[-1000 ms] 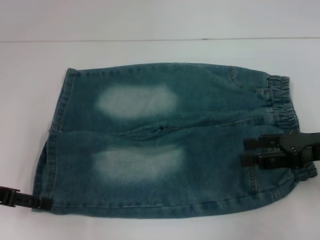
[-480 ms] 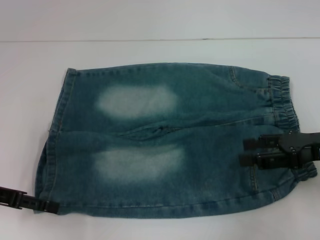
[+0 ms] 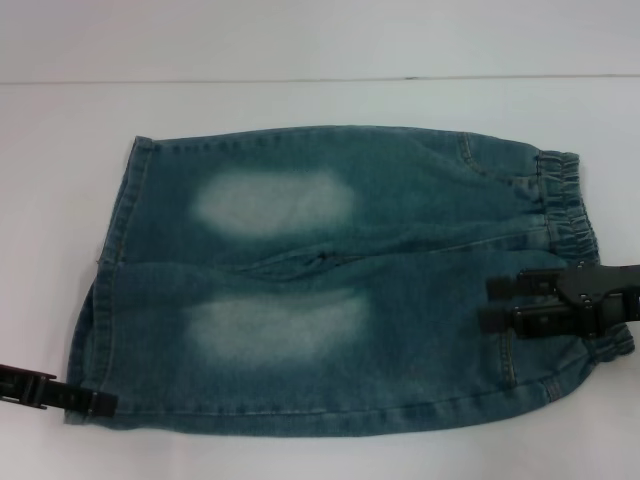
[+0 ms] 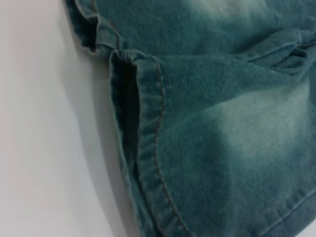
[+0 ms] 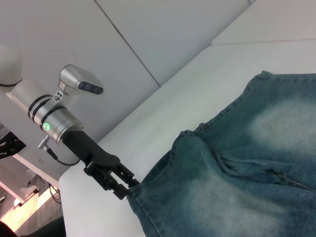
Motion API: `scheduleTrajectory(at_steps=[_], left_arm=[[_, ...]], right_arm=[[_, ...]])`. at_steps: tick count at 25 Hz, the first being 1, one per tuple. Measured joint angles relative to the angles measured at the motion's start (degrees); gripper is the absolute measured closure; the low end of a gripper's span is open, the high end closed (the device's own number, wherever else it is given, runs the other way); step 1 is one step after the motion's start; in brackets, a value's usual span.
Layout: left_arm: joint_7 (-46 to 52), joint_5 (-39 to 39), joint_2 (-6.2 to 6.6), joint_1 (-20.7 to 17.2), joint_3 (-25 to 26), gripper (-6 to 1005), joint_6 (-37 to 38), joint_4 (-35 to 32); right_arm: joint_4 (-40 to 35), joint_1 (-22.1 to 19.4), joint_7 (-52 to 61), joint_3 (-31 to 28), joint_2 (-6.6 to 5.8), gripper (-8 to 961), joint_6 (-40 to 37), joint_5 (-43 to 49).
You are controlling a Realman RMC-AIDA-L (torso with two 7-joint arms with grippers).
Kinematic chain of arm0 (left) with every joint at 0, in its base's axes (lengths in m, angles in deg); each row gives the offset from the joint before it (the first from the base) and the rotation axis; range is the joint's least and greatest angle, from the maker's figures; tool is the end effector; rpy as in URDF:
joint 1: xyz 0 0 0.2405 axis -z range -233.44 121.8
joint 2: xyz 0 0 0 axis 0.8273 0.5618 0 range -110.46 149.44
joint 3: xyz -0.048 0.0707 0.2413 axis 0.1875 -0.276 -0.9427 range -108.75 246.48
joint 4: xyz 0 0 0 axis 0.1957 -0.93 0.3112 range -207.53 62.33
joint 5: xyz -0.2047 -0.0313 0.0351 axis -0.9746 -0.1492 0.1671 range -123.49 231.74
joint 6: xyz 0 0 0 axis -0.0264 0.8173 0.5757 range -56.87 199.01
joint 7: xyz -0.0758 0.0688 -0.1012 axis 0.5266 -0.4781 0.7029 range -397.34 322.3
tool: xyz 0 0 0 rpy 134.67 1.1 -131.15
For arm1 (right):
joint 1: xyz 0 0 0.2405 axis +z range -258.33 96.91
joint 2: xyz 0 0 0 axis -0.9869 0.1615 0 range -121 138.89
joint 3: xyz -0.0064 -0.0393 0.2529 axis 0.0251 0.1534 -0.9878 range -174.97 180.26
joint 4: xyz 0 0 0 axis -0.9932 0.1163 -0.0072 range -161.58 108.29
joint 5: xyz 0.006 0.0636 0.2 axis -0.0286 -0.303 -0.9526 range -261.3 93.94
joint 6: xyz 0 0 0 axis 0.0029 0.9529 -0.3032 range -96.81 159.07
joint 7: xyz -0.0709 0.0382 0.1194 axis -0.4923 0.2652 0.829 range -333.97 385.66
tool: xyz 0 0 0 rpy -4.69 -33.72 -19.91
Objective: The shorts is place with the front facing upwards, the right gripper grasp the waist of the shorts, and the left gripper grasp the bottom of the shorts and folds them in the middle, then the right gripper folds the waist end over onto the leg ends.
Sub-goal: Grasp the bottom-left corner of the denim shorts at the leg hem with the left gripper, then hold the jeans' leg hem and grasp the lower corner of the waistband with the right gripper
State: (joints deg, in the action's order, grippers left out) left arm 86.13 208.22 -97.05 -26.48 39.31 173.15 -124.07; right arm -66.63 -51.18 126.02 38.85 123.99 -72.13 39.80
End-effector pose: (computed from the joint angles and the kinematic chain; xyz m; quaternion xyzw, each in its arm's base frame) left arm -0.3322 0.2832 0.0528 -0.8139 -0.5774 0.0182 0.0625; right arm 0.2763 0.3018 0.0309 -0.9085 0.3631 0.2066 0.0079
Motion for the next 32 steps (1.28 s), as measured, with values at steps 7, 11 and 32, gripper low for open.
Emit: scheduleTrajectory(at_steps=[7, 11, 32], left_arm=[[-0.16, 0.37, 0.00, -0.05, -0.49, 303, -1.35, 0.38], [-0.10, 0.41, 0.02, -0.13, -0.37, 400, -1.27, 0.22], [0.46, -3.95, 0.21, 0.77, 2.24, 972, -1.23, 0.31]], right_arm=[[0.00, -0.14, -0.02, -0.27, 0.00, 162, 0.00, 0.00], [0.00, -0.09, -0.03, -0.33, 0.00, 162, -0.01, 0.00], [-1.92, 1.95, 12.36, -7.91, -4.00, 163, 1.02, -0.49]])
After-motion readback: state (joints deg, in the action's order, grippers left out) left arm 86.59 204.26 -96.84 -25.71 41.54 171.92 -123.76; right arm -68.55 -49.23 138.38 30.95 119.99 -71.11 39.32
